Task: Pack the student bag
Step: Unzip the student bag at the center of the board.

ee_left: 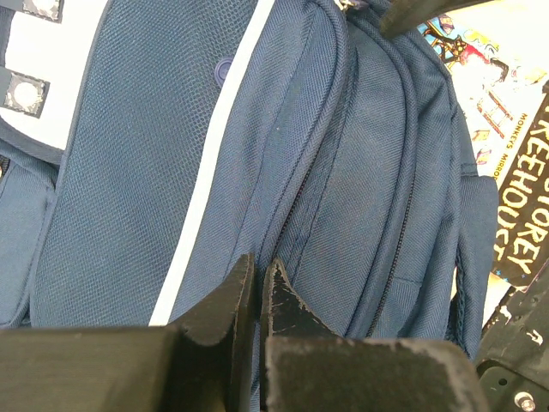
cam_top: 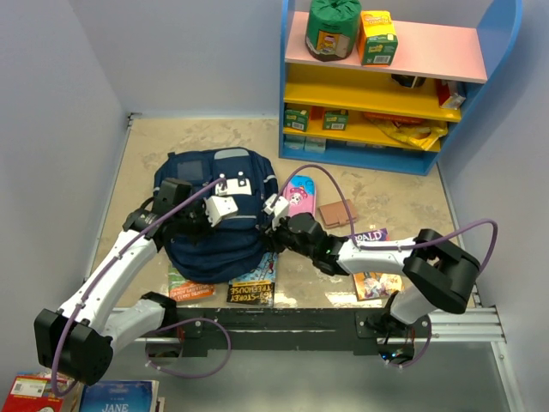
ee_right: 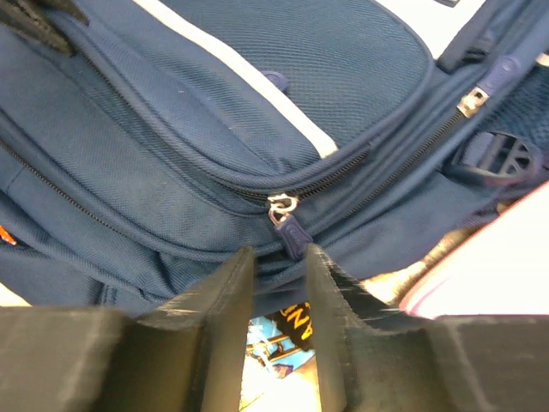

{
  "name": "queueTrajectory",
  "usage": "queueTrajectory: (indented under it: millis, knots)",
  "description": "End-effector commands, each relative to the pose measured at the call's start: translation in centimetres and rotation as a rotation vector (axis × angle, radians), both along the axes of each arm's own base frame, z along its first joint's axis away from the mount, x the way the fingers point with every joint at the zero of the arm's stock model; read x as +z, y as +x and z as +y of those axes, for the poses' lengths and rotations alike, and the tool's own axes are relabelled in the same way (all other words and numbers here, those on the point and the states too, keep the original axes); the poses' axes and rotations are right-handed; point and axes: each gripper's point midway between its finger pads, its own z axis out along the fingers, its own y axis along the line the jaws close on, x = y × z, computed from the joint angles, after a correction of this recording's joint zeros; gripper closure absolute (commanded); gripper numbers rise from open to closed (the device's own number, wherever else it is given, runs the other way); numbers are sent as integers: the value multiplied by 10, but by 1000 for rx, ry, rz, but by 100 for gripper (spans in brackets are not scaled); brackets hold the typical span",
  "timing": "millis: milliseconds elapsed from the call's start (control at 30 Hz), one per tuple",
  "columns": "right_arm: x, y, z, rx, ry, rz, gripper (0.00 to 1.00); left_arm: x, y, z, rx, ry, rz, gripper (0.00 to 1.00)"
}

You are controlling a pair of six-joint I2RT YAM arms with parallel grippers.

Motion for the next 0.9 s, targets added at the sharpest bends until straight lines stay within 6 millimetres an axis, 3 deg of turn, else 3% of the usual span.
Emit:
queueTrajectory:
  millis: [0, 233, 600, 667, 733, 867]
  knots:
    - [18, 0, 18, 57, 84, -22, 75, 29, 9, -16, -30, -90, -75, 100]
    - [29, -4, 16, 67, 120, -40, 100, 25, 12, -21, -35, -103, -58, 100]
    - [36, -6, 13, 37, 142, -8, 100, 28, 13, -25, -37, -114, -64, 100]
    - [34, -1, 4, -4, 114, -17, 83, 29, 11, -23, -36, -105, -66, 100]
    - [43, 5, -4, -40, 114, -48, 58, 29, 10, -21, -39, -100, -76, 100]
    - [50, 15, -13, -53, 143, -45, 41, 31, 9, -20, -37, -100, -83, 100]
